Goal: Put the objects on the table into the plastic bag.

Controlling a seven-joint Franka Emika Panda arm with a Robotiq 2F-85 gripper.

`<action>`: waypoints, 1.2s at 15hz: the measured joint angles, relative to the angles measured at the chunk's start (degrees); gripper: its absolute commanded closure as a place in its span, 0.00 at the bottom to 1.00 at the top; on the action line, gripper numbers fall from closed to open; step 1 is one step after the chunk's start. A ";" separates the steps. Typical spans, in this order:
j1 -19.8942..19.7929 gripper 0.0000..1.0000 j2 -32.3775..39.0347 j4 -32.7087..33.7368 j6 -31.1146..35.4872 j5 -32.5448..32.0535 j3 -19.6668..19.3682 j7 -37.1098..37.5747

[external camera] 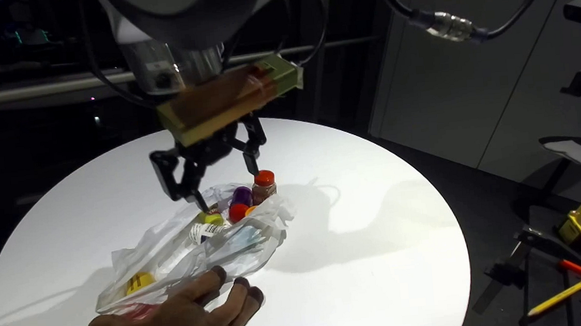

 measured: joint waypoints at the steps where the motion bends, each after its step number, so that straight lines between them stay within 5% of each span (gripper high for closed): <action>1: -1.56 0.00 0.57 -1.37 0.10 0.49 0.86 -3.09; 10: -8.27 0.00 2.53 -8.76 -0.08 6.78 7.65 -26.59; 14: -8.36 0.00 1.85 -10.27 2.11 10.00 9.89 -28.27; 18: -7.41 0.00 2.38 -12.68 12.99 10.06 9.99 -26.51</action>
